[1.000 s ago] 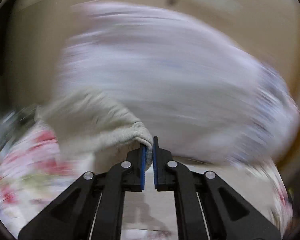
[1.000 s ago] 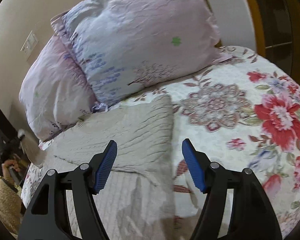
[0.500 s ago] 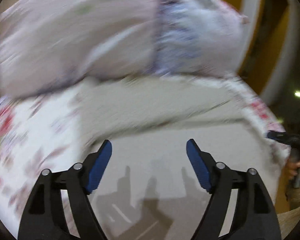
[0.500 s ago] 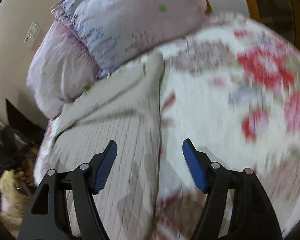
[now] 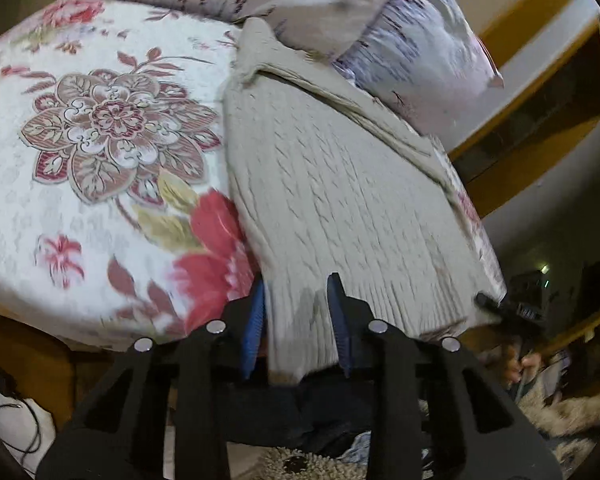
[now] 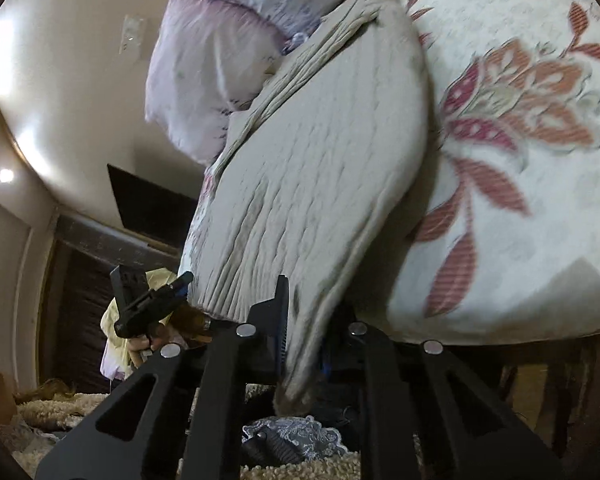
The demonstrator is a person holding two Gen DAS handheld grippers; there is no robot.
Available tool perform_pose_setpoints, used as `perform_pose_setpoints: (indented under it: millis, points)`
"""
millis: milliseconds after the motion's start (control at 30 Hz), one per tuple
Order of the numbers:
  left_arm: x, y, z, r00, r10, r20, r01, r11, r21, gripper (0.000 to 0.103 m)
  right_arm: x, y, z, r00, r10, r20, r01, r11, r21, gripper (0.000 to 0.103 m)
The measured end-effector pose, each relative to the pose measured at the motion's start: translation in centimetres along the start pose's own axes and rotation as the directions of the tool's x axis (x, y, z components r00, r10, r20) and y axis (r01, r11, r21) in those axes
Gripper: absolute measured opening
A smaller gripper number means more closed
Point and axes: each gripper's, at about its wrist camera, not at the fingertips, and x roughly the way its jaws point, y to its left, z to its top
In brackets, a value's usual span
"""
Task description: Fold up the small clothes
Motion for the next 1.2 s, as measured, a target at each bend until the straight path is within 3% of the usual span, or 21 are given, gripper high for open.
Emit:
perform_pose_setpoints:
  millis: [100, 167, 233, 300, 400, 500, 600, 667, 700, 733, 767, 800, 833, 900, 967, 1000, 1100, 1200]
  points:
    - [0.7, -0.5, 0.1, 1.0, -0.026, -0.011, 0.025, 1.0, -0.016, 0.022, -0.1, 0.8, 0.7, 0.999, 0.033, 0.025, -0.033, 0.999, -0.009, 0.009]
    - [0.7, -0.8, -0.3, 1.0, -0.027, -0.012, 0.027, 1.0, -0.01, 0.008, -0.5, 1.6, 1.5, 0.997, 0.056, 0.055, -0.054, 0.998, -0.036, 0.009]
    - [0.9, -1.3, 0.7, 0.999, -0.052, 0.016, 0.052, 0.999, 0.009, 0.008, -1.0, 3.1, 3.1, 0.991, 0.083, 0.101, -0.074, 0.993, -0.087, 0.009]
    - [0.5, -2.0, 3.9, 0.994, -0.08, 0.076, 0.078, 0.997, 0.027, 0.007, -1.7, 4.7, 5.9, 0.98, 0.115, 0.165, -0.093, 0.986, -0.136, 0.009]
    - [0.2, -2.4, 10.4, 0.976, -0.058, 0.211, 0.049, 0.998, 0.048, 0.007, -2.3, 6.1, 10.9, 0.953, 0.144, 0.266, -0.099, 0.98, -0.173, 0.009]
    - [1.3, -1.6, 17.7, 0.948, 0.001, 0.318, -0.011, 0.999, 0.03, 0.007, -1.2, 5.7, 16.7, 0.927, 0.106, 0.359, -0.06, 0.989, -0.137, 0.009]
    - [4.6, -1.2, 23.5, 0.941, 0.04, 0.337, -0.054, 0.998, 0.033, 0.009, 1.0, 3.8, 23.0, 0.888, 0.047, 0.458, -0.023, 0.998, -0.057, 0.01]
    - [7.9, -1.1, 26.5, 0.947, 0.109, 0.303, -0.133, 0.989, 0.058, 0.019, 2.6, 2.5, 26.4, 0.872, -0.04, 0.488, 0.048, 0.999, -0.005, 0.031]
    - [9.0, -0.6, 27.3, 0.942, 0.174, 0.286, -0.195, 0.98, 0.046, 0.029, 3.9, 1.5, 28.1, 0.875, -0.123, 0.469, 0.118, 0.992, 0.04, 0.069]
    - [9.3, 0.0, 27.7, 0.934, 0.226, 0.275, -0.24, 0.971, 0.018, 0.057, 4.5, 0.7, 28.8, 0.874, -0.178, 0.453, 0.159, 0.984, 0.081, 0.087]
    - [8.9, 0.6, 27.2, 0.934, 0.223, 0.28, -0.234, 0.972, 0.006, 0.073, 4.5, -0.1, 28.7, 0.869, -0.183, 0.459, 0.152, 0.983, 0.104, 0.087]
    - [8.3, 1.4, 26.7, 0.937, 0.181, 0.298, -0.189, 0.982, -0.002, 0.077, 4.4, -0.4, 28.5, 0.869, -0.159, 0.469, 0.129, 0.987, 0.095, 0.089]
    - [7.8, 2.1, 26.0, 0.943, 0.14, 0.302, -0.146, 0.989, -0.002, 0.08, 4.1, -0.8, 28.0, 0.866, -0.133, 0.482, 0.113, 0.991, 0.071, 0.096]
    - [8.1, 3.4, 25.1, 0.964, 0.118, 0.238, -0.119, 0.993, -0.012, 0.082, 3.2, -1.5, 27.4, 0.838, -0.126, 0.531, 0.119, 0.992, 0.046, 0.097]
    - [9.2, 4.3, 24.4, 0.98, 0.108, 0.168, -0.105, 0.994, -0.028, 0.082, 3.0, -2.0, 27.7, 0.844, -0.115, 0.524, 0.093, 0.993, 0.068, 0.097]
    - [10.0, 4.8, 23.9, 0.987, 0.103, 0.12, -0.098, 0.994, -0.048, 0.081, 2.9, -2.4, 27.8, 0.855, -0.094, 0.51, 0.066, 0.995, 0.073, 0.097]
    - [12.0, 5.6, 23.0, 0.998, 0.036, 0.044, -0.031, 0.993, -0.11, 0.069, 3.4, -2.7, 27.8, 0.857, -0.1, 0.505, 0.074, 0.995, 0.071, 0.097]
    - [13.0, 5.7, 22.7, 0.997, 0.03, 0.066, -0.02, 0.989, -0.144, 0.046, 3.1, -3.2, 27.6, 0.867, -0.078, 0.492, 0.044, 0.996, 0.08, 0.097]
